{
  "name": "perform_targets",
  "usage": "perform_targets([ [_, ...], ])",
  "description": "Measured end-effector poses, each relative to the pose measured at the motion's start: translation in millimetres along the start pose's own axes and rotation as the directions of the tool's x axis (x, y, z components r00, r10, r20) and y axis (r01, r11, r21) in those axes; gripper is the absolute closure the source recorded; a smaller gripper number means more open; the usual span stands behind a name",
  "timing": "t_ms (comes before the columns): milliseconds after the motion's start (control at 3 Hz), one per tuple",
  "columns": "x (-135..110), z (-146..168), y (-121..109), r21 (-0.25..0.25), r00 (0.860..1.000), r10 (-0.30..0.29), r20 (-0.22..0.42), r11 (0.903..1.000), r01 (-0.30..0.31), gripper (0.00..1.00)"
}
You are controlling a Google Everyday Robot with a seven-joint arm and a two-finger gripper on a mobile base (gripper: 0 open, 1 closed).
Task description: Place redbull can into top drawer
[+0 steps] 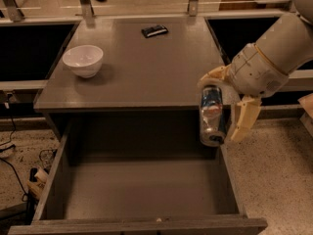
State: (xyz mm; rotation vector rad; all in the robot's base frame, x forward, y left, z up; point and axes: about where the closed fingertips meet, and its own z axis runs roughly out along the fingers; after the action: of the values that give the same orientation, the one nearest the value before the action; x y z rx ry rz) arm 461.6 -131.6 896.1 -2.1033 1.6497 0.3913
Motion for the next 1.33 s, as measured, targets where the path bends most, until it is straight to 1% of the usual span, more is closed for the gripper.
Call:
perform_targets([
  [333,1,2,4,-0.005,1.000,0.000,-0.002,1.0000,0.000,1.00],
  [667,5,10,-1,0.003,1.000,0.027,-0.001,0.9996,-0.027,1.00],
  [1000,10,29,1,-0.007,0.998,0.064,0.020,0.9979,-0.064,1.00],
  [1333,18,82,12,-0.060,0.991,0.110,0.080,0.9926,-0.106,1.00],
])
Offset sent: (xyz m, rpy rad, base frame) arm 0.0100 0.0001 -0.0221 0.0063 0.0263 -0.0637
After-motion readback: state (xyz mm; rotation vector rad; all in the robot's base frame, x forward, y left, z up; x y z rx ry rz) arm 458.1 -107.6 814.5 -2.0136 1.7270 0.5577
